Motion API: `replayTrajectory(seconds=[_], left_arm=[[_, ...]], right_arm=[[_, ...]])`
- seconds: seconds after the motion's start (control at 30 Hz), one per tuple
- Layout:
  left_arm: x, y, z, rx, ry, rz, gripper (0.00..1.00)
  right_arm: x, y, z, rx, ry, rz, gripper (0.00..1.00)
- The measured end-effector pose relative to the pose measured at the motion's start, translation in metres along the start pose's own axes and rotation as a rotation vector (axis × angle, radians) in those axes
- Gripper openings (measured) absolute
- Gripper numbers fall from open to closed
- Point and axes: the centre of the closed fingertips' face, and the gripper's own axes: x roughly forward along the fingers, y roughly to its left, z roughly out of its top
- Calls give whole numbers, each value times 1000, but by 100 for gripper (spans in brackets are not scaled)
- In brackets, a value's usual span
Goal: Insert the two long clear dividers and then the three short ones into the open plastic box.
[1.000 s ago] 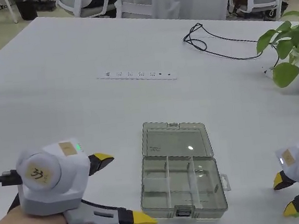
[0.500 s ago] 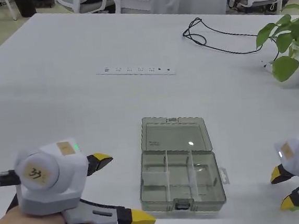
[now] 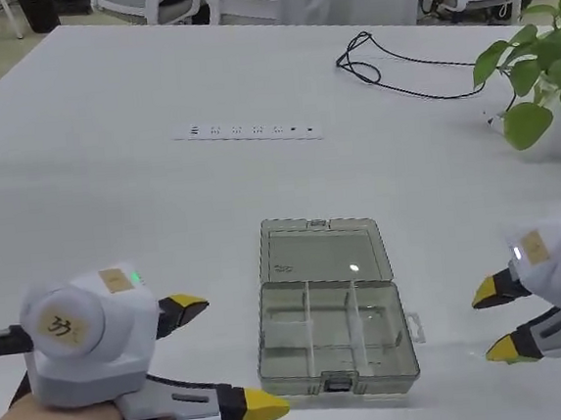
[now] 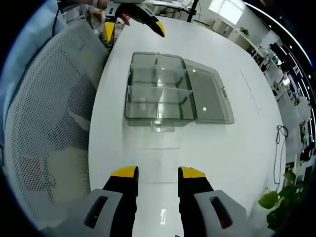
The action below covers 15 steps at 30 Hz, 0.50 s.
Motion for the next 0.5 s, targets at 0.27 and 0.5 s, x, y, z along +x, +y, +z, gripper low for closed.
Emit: replayTrajectory(seconds=[0.27,0.5], left_arm=[[9,-6,5,-45,14,-25,83],[20,-7,32,-206,-82,-60,73]], right_arm=[[-13,-13,52,-84,-84,-125,32],[-14,-23,85,-160,-98,-221,32]])
